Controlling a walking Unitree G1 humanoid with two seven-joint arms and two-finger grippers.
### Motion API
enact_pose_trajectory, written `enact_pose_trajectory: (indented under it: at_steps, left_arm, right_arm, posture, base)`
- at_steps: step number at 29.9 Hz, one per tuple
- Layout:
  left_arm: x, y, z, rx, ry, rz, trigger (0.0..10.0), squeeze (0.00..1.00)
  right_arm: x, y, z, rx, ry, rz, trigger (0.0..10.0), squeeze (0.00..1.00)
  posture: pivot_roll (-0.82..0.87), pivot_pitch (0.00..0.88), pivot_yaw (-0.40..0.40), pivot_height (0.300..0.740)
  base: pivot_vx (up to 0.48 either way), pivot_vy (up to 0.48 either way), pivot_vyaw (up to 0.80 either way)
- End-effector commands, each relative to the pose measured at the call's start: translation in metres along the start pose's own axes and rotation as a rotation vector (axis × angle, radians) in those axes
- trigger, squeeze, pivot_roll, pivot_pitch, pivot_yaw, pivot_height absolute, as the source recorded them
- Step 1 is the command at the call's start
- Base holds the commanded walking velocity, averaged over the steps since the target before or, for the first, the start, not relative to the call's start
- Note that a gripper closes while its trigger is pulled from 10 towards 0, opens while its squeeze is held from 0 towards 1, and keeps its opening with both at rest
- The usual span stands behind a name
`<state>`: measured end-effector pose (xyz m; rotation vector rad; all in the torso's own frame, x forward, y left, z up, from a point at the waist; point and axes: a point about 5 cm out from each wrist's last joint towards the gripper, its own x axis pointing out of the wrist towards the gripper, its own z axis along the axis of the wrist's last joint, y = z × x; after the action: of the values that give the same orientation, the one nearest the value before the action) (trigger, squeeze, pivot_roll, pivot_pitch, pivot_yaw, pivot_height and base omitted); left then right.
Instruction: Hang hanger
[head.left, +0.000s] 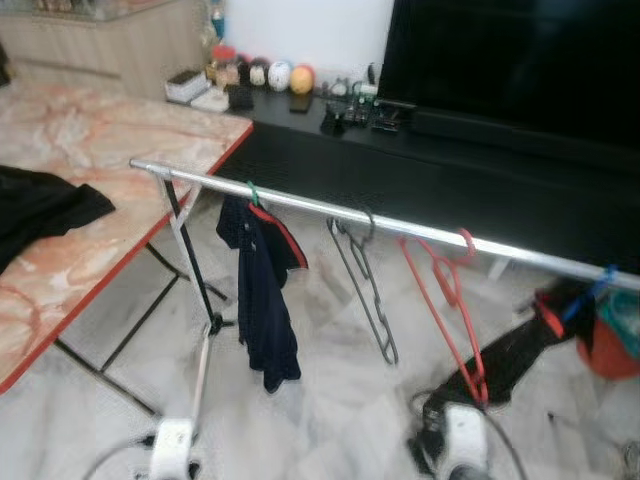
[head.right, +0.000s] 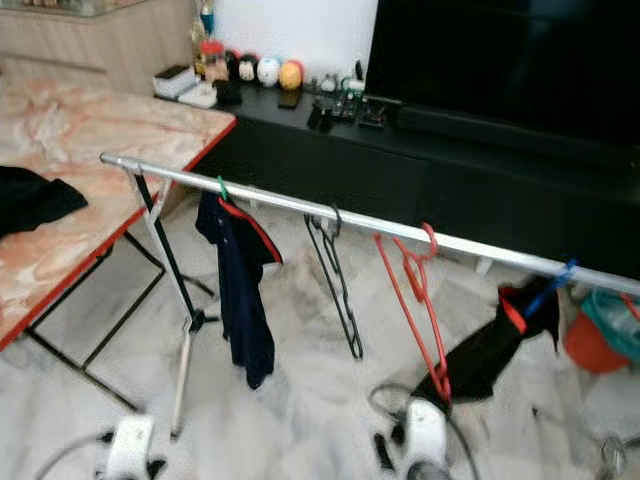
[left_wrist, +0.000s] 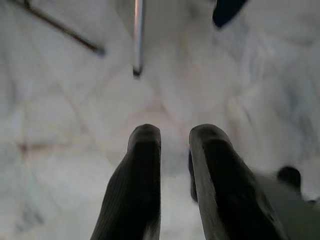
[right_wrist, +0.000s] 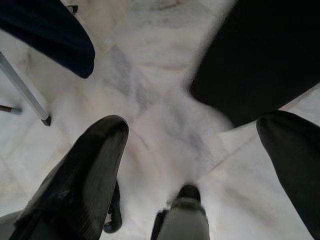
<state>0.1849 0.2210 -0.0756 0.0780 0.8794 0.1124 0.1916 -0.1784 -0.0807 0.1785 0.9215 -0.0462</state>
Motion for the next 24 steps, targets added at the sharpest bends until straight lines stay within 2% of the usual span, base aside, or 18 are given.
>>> enact_pose_trajectory:
  at_steps: [1,12,15,17,19,22,24]
  left_arm:
    - [0.000,-0.006,0.001,-0.003,-0.009,-0.008,10.0,0.00]
    - [0.000,-0.009,-0.002,-0.014,0.000,-0.012,10.0,0.00]
    - [0.000,-0.008,-0.003,-0.017,-0.003,-0.011,10.0,0.00]
    - [-0.001,-0.007,-0.003,-0.020,-0.008,-0.006,10.0,0.00]
    - [-0.001,-0.004,-0.003,-0.022,-0.010,0.000,10.0,0.00]
    - [-0.001,-0.002,-0.004,-0.024,-0.011,0.009,10.0,0.00]
    - [-0.001,-0.002,-0.004,-0.023,-0.012,0.011,10.0,0.00]
  right_arm:
    - [-0.003,-0.011,-0.004,-0.002,0.016,-0.030,10.0,0.00]
    - [-0.002,-0.011,-0.002,-0.006,0.017,-0.027,10.0,0.00]
    - [-0.002,-0.013,-0.004,-0.031,0.029,-0.041,10.0,0.00]
    - [-0.003,-0.015,-0.005,-0.068,0.046,-0.060,10.0,0.00]
    - [-0.005,-0.024,-0.009,-0.125,0.088,-0.137,10.0,0.00]
    - [-0.007,-0.034,-0.012,-0.124,0.120,-0.206,10.0,0.00]
    - [-0.007,-0.033,-0.013,-0.126,0.131,-0.200,10.0,0.00]
  posture:
    - [0.06,0.000,-0.038,0.740]
    - [0.05,0.000,-0.039,0.740]
    - [0.05,0.000,-0.039,0.740]
    - [0.05,0.000,-0.039,0.740]
    - [0.06,0.000,-0.039,0.740]
    - [0.06,0.000,-0.039,0.740]
    - [0.05,0.000,-0.039,0.740]
  base:
    - [0.000,0.000,0.00]
    - [0.000,0.000,0.00]
    - [0.000,0.000,0.00]
    - [0.000,0.000,0.00]
    - [0.000,0.000,0.00]
    - [0.000,0.000,0.00]
    - [0.000,0.000,0.00]
